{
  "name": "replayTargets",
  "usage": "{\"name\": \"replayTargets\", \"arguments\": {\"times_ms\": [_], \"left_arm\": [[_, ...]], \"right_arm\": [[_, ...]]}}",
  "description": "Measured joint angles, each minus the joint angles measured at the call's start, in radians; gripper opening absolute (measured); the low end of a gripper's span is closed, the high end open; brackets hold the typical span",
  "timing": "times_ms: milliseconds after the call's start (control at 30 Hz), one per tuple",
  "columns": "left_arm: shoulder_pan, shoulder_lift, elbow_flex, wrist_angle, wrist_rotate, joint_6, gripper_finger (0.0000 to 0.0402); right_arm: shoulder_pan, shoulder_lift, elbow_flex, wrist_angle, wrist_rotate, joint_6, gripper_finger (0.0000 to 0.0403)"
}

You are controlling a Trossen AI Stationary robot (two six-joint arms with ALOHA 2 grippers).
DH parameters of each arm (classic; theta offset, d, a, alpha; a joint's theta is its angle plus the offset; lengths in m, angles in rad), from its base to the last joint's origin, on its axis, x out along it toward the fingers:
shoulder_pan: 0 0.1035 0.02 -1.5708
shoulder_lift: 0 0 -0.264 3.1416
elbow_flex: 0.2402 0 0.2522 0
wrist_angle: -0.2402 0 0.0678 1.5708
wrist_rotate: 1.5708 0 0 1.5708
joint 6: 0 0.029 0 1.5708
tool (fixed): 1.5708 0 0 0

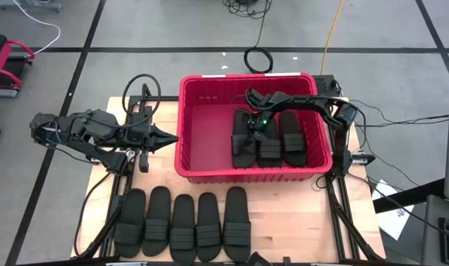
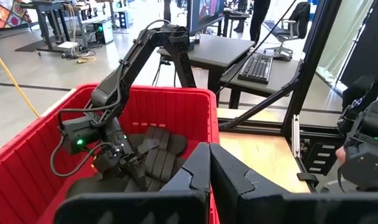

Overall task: Pick and place slides into bin
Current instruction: Put the black slide into the red bin

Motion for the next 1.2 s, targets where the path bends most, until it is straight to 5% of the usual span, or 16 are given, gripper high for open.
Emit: {"name": "replayTargets", "arguments": {"times_ms": [500,933,1200], "left_arm": [[0.000,0.000,0.000,0.000,0.000,-0.015,0.0005],[0.000,0.000,0.000,0.000,0.000,-0.030,0.0005],[0.000,0.000,0.000,0.001,0.001,-0.030,0.0005]], "right_arm": [[0.001,-0.001,-0.032,0.049,0.028,0.020,0.0021],[0.000,-0.012,-0.032,0.044,0.074,0.089,0.0176],[0.000,-0.106,-0.032,0.040,0.118,0.066,0.0228]]}}
